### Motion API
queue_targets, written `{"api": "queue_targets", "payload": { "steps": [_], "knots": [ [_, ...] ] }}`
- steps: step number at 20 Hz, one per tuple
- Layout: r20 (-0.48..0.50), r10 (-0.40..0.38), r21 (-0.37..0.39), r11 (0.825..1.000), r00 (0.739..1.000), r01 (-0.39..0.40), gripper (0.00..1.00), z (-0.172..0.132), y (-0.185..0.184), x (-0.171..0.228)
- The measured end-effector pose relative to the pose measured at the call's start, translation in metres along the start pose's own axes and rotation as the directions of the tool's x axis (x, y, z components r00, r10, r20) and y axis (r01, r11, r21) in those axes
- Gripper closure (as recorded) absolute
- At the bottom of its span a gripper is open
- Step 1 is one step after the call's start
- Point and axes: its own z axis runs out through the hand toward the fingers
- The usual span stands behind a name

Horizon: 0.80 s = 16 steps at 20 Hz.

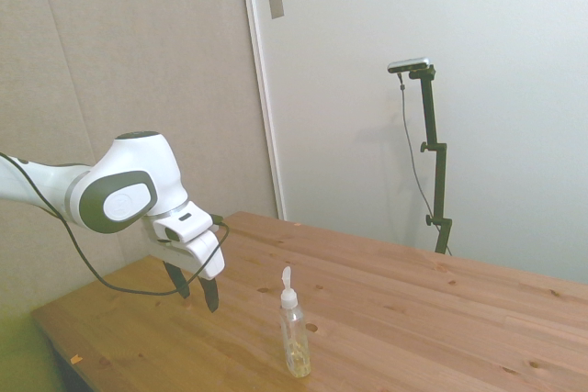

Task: Knock down the sanitizer

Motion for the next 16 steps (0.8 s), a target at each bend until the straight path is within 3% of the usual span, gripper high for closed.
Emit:
{"api": "queue_targets", "payload": {
  "steps": [6, 7, 16],
  "knots": [
    [0.009, 0.021, -0.021, 1.0, 1.0, -0.02, 0.0, 0.002, 0.01, 0.008],
    [0.007, 0.031, -0.025, 0.999, 0.999, -0.031, 1.0, 0.001, 0.015, 0.012],
    [0.0, 0.085, -0.053, 0.995, 0.996, -0.085, 1.0, -0.007, 0.056, 0.038]
  ]
}}
